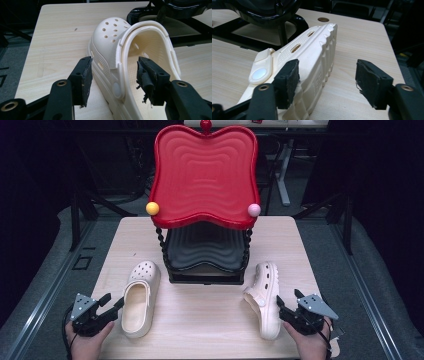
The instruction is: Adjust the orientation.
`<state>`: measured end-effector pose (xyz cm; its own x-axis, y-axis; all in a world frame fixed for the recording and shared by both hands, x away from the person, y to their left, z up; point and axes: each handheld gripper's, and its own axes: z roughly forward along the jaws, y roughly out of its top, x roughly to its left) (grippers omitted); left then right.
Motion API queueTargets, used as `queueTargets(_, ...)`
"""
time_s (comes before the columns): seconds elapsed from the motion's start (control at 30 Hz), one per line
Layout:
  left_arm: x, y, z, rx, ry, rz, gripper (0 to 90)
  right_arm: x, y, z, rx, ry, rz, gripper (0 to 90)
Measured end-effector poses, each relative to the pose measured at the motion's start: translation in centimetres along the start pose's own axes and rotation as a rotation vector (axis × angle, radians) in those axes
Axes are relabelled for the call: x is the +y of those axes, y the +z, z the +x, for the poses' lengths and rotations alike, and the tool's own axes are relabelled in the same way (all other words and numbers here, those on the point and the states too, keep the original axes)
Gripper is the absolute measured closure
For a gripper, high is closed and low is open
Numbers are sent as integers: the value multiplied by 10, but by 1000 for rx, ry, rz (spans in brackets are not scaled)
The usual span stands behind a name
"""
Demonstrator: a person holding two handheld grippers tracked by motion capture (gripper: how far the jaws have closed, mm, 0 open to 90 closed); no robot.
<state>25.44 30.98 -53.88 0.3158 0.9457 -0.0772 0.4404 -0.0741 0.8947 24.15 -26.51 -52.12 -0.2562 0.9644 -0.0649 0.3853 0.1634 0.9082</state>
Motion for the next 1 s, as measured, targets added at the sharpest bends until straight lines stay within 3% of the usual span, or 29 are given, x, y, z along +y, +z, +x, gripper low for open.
queueTargets(0.13, 1, -2, -4, -11, 8, -7, 500, -3, -2, 7, -8, -33, -25, 434)
queueTargets(0.33, 2, 2, -9, -17, 40, 18, 543, -2, -1, 5, 30, 25, -19, 536)
queueTargets(0.67, 5, 8, -12, 16, 48, 25, 520, -5, -4, 5, 18, 32, -15, 555)
queueTargets(0.8, 6, 15, -12, 35, 46, 26, 562, -6, -6, 4, 19, 42, -15, 554)
queueTargets(1.0, 9, 31, -17, 66, 87, 58, 623, -8, -6, 0, 30, 76, -20, 553)
